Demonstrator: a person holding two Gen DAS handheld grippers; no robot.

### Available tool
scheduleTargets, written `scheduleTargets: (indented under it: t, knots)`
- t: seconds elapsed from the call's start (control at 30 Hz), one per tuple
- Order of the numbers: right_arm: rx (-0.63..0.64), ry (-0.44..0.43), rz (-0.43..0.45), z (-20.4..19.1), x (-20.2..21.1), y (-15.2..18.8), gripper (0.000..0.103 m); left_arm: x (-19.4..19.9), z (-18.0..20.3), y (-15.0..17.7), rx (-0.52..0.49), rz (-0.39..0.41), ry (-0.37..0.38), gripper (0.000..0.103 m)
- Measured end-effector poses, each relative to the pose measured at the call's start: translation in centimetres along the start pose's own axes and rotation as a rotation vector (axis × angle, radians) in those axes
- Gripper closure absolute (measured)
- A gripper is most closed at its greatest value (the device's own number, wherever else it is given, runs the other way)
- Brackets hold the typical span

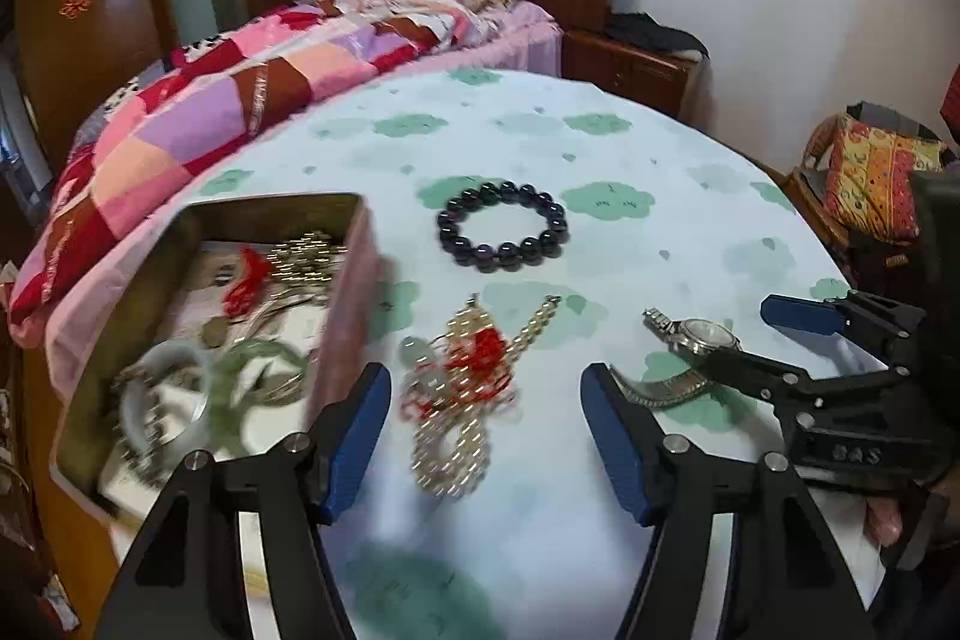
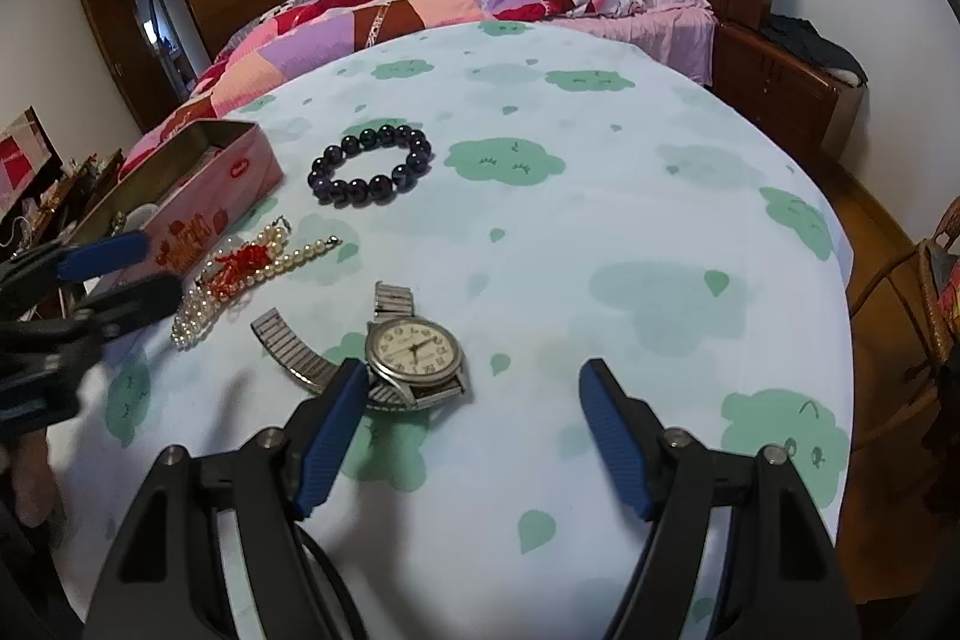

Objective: Organize jewelry

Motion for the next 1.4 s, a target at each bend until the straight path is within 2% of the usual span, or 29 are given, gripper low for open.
scheduleTargets:
  t: [0.07, 0.13, 0.2, 0.27, 0.3, 0.6, 0.73, 0.87, 1.1, 1.13, 1.17, 1.23, 1.33, 1.4]
  knots:
    - [-0.008, -0.009, 0.002, 0.1, 0.0, 0.0, 0.027, -1.1, 0.2, -0.1, -0.003, -0.02, 0.005, 0.048]
    - [-0.01, -0.011, 0.006, 0.1, 0.0, 0.0, 0.027, -2.4, 0.5, -0.1, -0.02, -0.047, 0.006, 0.054]
    - [-0.009, -0.012, 0.007, 0.0, 0.0, 0.0, 0.027, -3.3, 0.2, 0.1, -0.002, -0.062, 0.01, 0.069]
    - [-0.009, -0.014, 0.007, -0.1, 0.0, -0.1, 0.027, -3.4, -0.4, 0.2, 0.019, -0.053, 0.002, 0.098]
    - [-0.009, -0.016, 0.007, -0.1, 0.0, -0.1, 0.027, -3.2, -0.7, 0.2, 0.034, -0.044, 0.004, 0.099]
    - [0.006, -0.032, -0.002, -0.4, -0.2, 0.1, 0.023, 1.8, -2.2, -0.2, 0.133, 0.12, 0.022, 0.1]
    - [0.005, -0.039, -0.004, -0.5, -0.2, 0.1, 0.022, 3.1, -2.7, -0.3, 0.151, 0.151, 0.002, 0.1]
    - [0.007, -0.038, -0.005, -0.5, -0.2, 0.1, 0.022, 2.8, -2.6, 0.3, 0.157, 0.136, 0.007, 0.1]
    - [0.008, -0.038, -0.004, -0.6, -0.2, 0.2, 0.021, -0.2, -1.6, 1.1, 0.14, 0.047, 0.029, 0.098]
    - [0.008, -0.038, -0.004, -0.7, -0.2, 0.2, 0.021, -0.6, -1.4, 1.0, 0.137, 0.036, 0.028, 0.093]
    - [0.009, -0.038, -0.004, -0.7, -0.2, 0.2, 0.021, -1.0, -1.2, 0.9, 0.13, 0.025, 0.032, 0.078]
    - [0.009, -0.038, -0.004, -0.7, -0.2, 0.2, 0.021, -1.5, -0.9, 0.7, 0.117, 0.024, 0.026, 0.062]
    - [0.009, -0.039, -0.004, -0.7, -0.2, 0.2, 0.021, -2.2, -0.6, 0.1, 0.095, 0.014, 0.008, 0.058]
    - [0.009, -0.039, -0.004, -0.7, -0.2, 0.2, 0.021, -2.6, -0.6, -0.2, 0.094, 0.021, 0.033, 0.058]
Point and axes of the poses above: each gripper's, at about its wrist camera, not at the fingertips, and x roughly against the way its jaws point, z to its right, y to its underside, the point moved 4 cm from there along -x, roughly the way its jaws point, and after that the axes turned 15 degrees about -x, right-handed, at the moved point
